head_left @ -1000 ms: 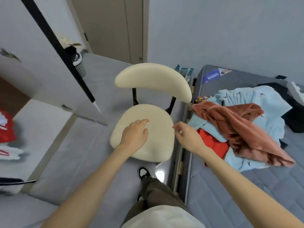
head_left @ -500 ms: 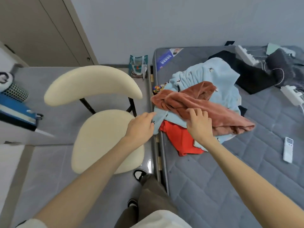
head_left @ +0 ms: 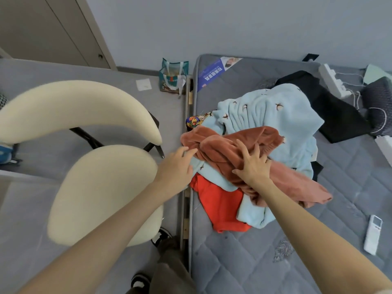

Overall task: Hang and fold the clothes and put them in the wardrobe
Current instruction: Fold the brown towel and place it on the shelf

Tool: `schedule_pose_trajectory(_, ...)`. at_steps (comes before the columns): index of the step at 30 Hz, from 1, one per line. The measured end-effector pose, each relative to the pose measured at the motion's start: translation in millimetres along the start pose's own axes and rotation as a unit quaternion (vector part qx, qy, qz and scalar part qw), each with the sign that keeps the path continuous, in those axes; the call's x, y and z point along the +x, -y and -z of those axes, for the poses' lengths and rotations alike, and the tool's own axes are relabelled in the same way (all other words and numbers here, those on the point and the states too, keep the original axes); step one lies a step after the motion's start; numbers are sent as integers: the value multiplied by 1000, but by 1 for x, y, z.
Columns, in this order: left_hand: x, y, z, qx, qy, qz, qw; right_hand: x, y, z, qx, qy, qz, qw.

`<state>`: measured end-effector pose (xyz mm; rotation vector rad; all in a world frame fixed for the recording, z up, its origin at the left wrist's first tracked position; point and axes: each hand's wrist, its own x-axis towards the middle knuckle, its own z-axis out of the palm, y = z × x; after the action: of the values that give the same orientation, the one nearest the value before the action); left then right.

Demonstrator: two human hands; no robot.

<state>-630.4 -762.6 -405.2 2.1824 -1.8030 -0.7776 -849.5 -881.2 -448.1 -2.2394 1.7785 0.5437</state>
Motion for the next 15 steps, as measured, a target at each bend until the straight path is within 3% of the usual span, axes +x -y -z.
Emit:
schedule_pose_trajectory(5,-3,11,4,-19,-6,26,999,10,0,-13,45,96,61,992)
schedule_pose_trajectory(9,-17,17,18,-26,-20,38,999,-22,25,-8,103,27,141,984)
schedule_pose_trajectory(15,-60,50,48,-17,-53,100,993,-94,74,32,201,-67,291,933)
